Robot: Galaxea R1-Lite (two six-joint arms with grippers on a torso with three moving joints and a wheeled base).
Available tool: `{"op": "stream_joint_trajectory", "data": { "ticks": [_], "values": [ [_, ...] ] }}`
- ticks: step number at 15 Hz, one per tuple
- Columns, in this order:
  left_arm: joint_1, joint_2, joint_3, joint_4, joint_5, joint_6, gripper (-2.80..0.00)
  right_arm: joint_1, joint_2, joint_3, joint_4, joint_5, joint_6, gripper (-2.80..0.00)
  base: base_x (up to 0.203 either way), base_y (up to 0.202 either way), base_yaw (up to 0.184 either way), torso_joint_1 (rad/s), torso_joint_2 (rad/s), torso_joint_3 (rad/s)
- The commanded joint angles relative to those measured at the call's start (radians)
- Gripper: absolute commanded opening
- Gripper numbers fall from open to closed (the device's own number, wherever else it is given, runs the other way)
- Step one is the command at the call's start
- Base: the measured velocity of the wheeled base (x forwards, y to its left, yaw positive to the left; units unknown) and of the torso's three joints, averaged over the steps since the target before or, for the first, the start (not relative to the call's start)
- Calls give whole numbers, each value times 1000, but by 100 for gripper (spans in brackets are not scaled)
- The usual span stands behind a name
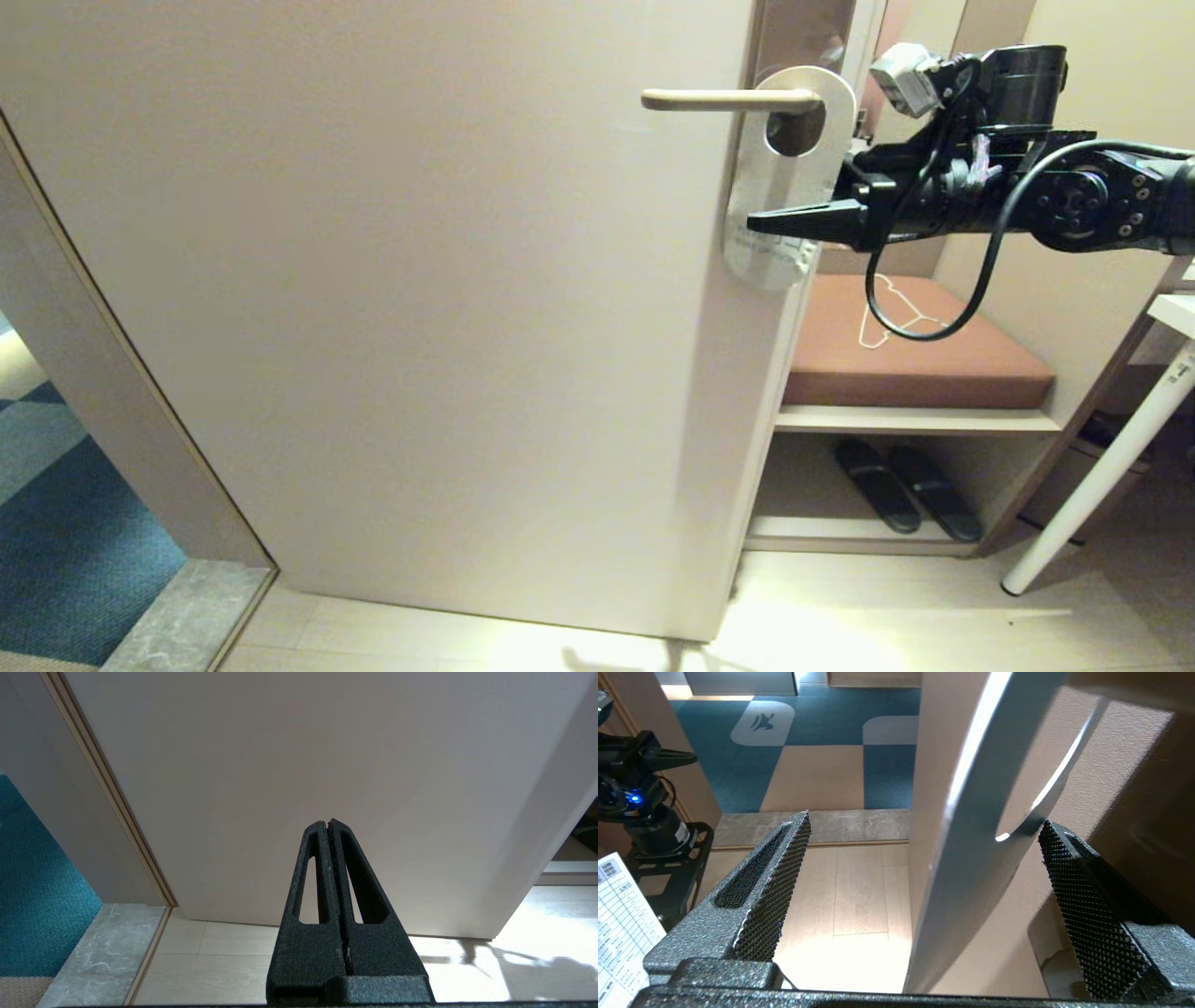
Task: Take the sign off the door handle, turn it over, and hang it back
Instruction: Take down the sign
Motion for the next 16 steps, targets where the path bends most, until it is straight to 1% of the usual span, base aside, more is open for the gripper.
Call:
{"op": "stream_joint_trajectory", "data": {
  "ticks": [1, 13, 16],
  "values": [
    [0, 2, 0, 0, 0, 0, -280, 2, 6, -2, 0, 7, -1, -280, 0, 0, 0, 0, 0, 0],
    [0, 2, 0, 0, 0, 0, -280, -2, 0, 5, 0, 6, -4, -280, 0, 0, 0, 0, 0, 0],
    [0, 2, 0, 0, 0, 0, -280, -6, -3, 27, -1, 3, -11, -280, 0, 0, 0, 0, 0, 0]
  ]
}}
